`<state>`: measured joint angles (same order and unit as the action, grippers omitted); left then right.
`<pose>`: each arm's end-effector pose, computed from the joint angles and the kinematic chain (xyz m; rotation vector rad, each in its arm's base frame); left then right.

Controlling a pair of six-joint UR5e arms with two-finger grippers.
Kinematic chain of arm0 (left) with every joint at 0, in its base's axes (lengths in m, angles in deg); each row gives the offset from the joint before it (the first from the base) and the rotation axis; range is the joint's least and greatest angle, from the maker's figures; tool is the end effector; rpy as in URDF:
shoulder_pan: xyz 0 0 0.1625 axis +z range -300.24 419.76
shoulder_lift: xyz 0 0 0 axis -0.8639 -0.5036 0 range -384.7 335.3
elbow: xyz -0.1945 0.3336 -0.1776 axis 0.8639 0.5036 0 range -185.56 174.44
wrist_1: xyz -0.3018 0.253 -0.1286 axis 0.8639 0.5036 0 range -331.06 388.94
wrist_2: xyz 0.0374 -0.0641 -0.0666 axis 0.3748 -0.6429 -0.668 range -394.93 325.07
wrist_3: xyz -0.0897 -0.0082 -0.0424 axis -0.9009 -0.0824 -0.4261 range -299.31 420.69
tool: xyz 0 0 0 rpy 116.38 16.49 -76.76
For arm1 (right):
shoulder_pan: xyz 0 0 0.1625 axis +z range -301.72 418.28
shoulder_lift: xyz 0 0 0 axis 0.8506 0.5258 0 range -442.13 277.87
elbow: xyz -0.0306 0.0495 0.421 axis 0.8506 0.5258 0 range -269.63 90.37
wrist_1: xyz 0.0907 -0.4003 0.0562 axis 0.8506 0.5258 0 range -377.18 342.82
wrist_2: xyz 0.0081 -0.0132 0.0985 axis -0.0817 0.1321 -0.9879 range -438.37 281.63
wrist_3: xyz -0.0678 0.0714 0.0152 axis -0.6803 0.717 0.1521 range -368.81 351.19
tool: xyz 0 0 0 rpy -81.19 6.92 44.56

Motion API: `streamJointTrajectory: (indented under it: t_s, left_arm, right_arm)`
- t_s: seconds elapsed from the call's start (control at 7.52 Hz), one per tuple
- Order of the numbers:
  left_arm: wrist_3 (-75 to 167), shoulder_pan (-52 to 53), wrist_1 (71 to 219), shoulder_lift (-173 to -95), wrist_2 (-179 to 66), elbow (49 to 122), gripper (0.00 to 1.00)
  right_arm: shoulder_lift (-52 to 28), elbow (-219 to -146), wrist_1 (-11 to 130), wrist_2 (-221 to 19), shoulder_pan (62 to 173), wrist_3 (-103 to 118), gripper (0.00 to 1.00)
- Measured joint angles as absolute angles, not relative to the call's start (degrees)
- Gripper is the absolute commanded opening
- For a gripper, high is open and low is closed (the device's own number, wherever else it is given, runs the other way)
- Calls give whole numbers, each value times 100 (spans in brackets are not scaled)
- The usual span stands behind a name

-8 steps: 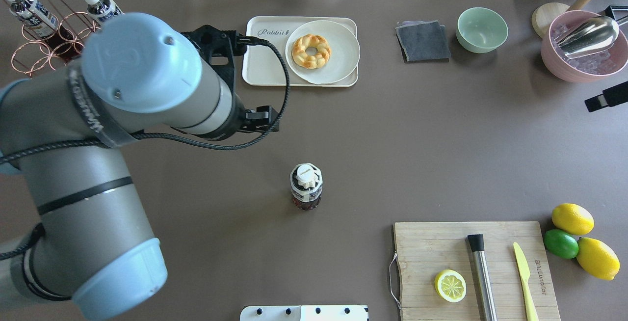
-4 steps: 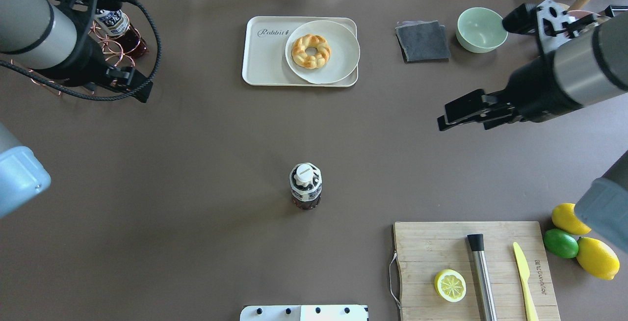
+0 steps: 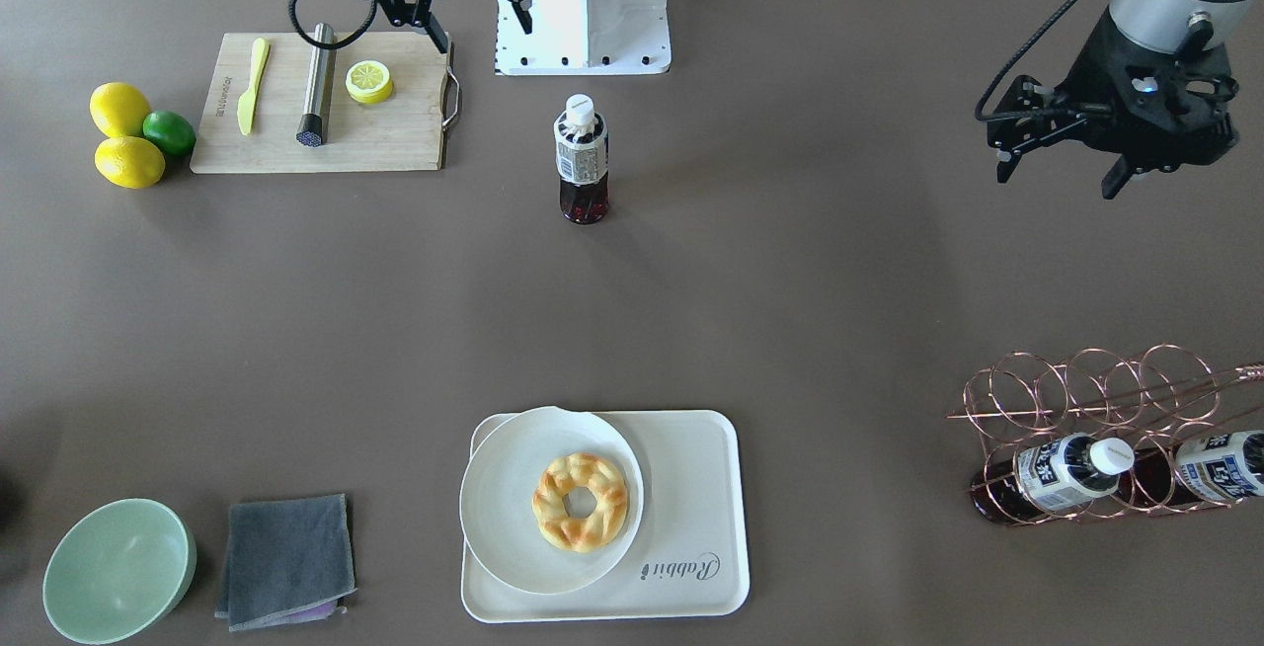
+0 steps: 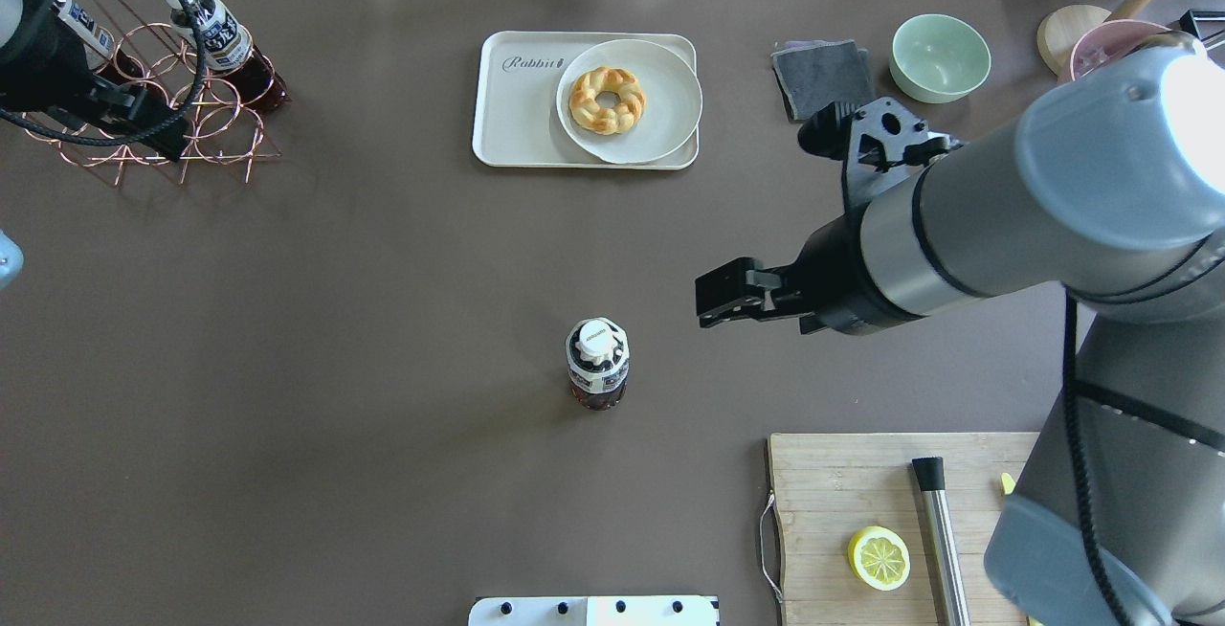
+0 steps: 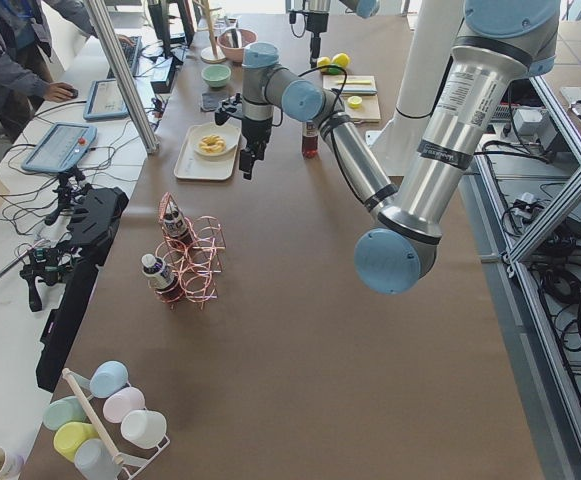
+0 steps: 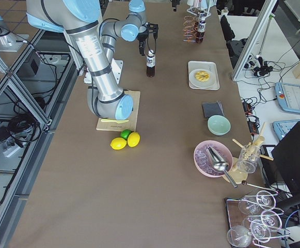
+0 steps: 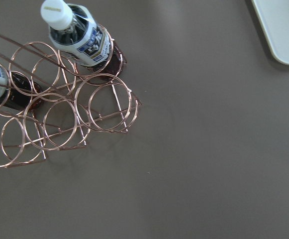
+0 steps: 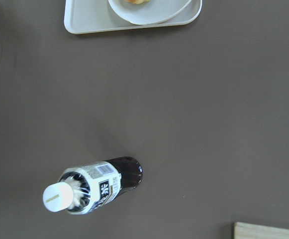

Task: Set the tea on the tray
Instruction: 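Withdraw the left gripper toward the rack while the right gripper reaches toward the bottle, then grasp the standing tea bottle by its cap with the right gripper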

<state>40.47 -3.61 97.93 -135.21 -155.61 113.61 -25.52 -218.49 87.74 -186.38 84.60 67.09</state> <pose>0.1644 -0.5119 0.2888 0.2399 0.6761 0.2410 -0.3911 -0.3079 0.1109 0.0727 -1.0292 0.0368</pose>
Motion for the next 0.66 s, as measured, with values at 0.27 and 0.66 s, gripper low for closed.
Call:
streamJointTrajectory:
  t_s: [0.27,0.66]
  left_arm:
    - [4428,-613,10181,-13280,-15638,11113,96]
    - [4490,-661,10597,-13033,-15777,11049,97]
  right_arm:
    - [-3238,-21385,9369,-17814,7721,6929,89]
    - [-3612,-20715,9265,-17435,7647,6951,83]
